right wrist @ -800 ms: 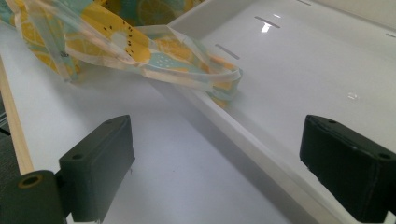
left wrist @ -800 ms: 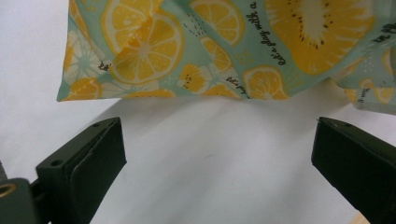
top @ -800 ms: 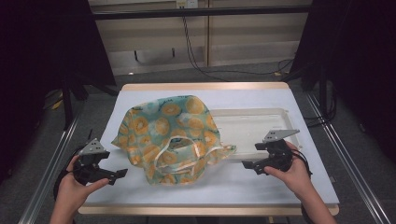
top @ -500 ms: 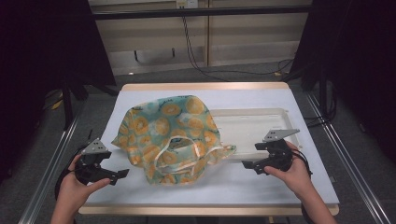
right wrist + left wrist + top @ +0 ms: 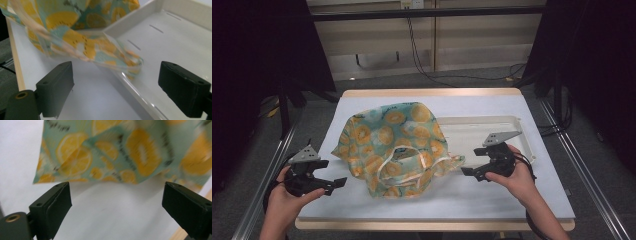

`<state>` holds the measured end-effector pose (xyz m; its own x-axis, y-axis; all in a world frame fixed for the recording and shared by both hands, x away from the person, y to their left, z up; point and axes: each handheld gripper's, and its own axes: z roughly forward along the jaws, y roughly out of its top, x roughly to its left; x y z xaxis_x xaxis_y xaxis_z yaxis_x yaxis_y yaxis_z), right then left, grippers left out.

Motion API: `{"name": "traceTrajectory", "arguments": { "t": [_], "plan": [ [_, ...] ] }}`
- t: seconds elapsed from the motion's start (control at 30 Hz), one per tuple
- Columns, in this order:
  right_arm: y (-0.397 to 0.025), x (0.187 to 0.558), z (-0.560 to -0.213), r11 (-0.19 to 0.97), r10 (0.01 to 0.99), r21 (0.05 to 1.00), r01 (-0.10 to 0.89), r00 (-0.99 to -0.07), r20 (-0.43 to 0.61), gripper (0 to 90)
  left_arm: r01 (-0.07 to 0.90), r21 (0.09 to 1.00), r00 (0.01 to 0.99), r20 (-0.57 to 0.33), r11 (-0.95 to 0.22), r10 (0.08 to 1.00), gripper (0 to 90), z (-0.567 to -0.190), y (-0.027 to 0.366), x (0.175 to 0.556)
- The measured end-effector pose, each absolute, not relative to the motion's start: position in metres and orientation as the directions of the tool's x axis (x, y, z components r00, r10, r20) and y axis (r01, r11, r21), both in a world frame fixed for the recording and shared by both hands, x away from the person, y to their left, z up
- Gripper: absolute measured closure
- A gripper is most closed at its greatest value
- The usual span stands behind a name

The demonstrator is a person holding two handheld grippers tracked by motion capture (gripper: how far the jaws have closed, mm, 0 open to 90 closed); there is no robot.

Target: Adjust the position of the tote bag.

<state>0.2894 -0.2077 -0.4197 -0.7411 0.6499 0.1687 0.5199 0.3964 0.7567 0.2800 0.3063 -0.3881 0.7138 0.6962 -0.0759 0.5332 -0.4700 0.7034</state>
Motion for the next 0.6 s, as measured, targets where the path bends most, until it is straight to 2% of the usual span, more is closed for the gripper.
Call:
{"name": "traceTrajectory", "arguments": {
  "t": [0.13, 0.2, 0.3, 0.47, 0.6],
  "plan": [
    [-0.19, 0.298, -0.413, 0.423, 0.61, 0.758, 0.497, -0.775, 0.167, 16.5, 0.513, 0.719, 0.736, -0.088, -0.468, 0.671, 15.2, -0.382, 0.295, 0.282],
    [-0.182, 0.303, -0.407, 0.419, 0.592, 0.769, 0.483, -0.788, 0.172, 23.3, 0.507, 0.722, 0.751, -0.102, -0.47, 0.653, 20.2, -0.378, 0.284, 0.285],
    [-0.174, 0.307, -0.401, 0.397, 0.571, 0.783, 0.479, -0.796, 0.198, 27.4, 0.492, 0.727, 0.764, -0.097, -0.479, 0.638, 24.1, -0.376, 0.277, 0.289],
    [-0.158, 0.314, -0.398, 0.432, 0.536, 0.783, 0.448, -0.826, 0.177, 27.7, 0.48, 0.73, 0.761, -0.071, -0.486, 0.644, 23.7, -0.378, 0.271, 0.298],
    [-0.15, 0.327, -0.395, 0.404, 0.532, 0.79, 0.461, -0.821, 0.207, 29.3, 0.481, 0.739, 0.757, -0.079, -0.472, 0.649, 24.0, -0.379, 0.269, 0.305]
  ]
}}
